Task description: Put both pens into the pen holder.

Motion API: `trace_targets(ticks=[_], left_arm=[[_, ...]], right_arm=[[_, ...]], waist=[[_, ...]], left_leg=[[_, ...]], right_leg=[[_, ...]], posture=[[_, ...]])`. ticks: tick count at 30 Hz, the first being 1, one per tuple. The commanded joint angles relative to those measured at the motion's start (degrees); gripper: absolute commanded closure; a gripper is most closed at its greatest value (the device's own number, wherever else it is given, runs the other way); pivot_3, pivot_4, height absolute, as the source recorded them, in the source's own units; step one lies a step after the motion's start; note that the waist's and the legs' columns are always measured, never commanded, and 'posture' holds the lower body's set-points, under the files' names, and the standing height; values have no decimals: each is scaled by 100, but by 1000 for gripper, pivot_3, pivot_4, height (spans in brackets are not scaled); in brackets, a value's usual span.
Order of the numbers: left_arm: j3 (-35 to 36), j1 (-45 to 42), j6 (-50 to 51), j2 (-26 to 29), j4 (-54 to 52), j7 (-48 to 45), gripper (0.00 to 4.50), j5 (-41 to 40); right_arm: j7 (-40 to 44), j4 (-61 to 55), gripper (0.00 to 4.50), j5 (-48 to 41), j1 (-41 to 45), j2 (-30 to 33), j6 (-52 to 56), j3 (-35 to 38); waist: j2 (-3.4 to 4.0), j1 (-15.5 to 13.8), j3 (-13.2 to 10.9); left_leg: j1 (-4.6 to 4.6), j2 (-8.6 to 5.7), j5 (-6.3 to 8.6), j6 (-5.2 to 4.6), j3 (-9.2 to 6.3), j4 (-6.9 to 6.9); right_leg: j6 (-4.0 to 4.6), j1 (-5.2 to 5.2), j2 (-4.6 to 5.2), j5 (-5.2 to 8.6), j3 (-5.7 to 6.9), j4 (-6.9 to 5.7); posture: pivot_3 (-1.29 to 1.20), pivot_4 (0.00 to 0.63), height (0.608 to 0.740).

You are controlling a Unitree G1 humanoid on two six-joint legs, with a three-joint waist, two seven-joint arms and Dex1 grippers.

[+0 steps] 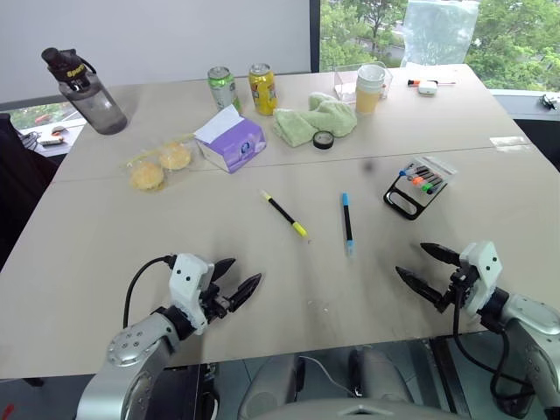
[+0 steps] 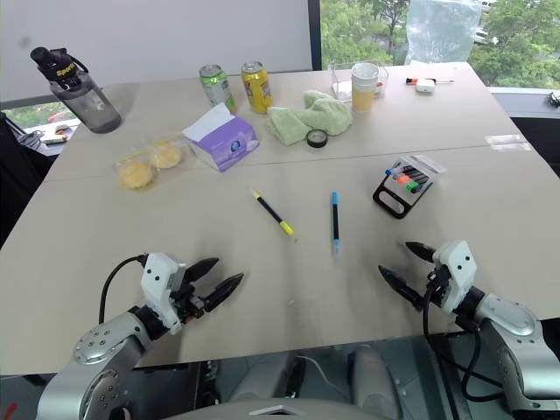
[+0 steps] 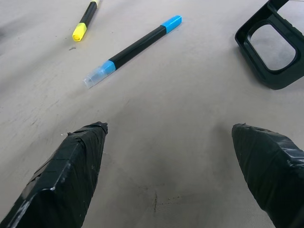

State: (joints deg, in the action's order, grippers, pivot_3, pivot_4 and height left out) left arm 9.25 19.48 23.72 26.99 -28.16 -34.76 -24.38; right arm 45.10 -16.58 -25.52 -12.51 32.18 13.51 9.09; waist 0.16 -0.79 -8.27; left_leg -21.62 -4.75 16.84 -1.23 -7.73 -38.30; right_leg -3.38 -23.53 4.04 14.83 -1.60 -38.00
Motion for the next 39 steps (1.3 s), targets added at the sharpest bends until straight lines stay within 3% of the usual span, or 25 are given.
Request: trace_targets(ticks=[1,21,26,31,39], left_arm=[[3,-35,-141,31,-80,-11,787,40],[-98,-273,-274,78,164,-113,787,193],[170,-266,-257,491,138,-685,787,-114],[702,-536,240,1237,181,-1488,787,-949],[1130,-977,556,1881,218,-2404,787,-1813]], right_arm=[[-10,-140,23,-21,9,-48,-58,-5],[-361,-401,23,135,72,-210,113,-212],[-797,-881,23,105,665,-227,830,-487],[-1303,-1066,23,173,1440,-290,1792,-880],[-1986,-596,23,907,2806,-698,2806,-1976]], waist=[[0,0,0],[0,4,0],[1,29,-1],[-2,8,-2],[-5,87,-4]], left_leg=[[0,0,0,0,0,0],[0,0,0,0,0,0],[1,2,-1,1,0,1],[-1,2,0,1,-3,0],[-9,0,-1,1,-6,1]], right_leg=[[0,0,0,0,0,0],[0,-1,0,0,0,0],[0,-2,-2,0,-1,-3],[1,-3,-2,0,5,-1],[2,-12,-1,0,10,2]], posture=[[0,150,740],[0,150,740],[0,150,740],[0,150,740],[0,150,740]])
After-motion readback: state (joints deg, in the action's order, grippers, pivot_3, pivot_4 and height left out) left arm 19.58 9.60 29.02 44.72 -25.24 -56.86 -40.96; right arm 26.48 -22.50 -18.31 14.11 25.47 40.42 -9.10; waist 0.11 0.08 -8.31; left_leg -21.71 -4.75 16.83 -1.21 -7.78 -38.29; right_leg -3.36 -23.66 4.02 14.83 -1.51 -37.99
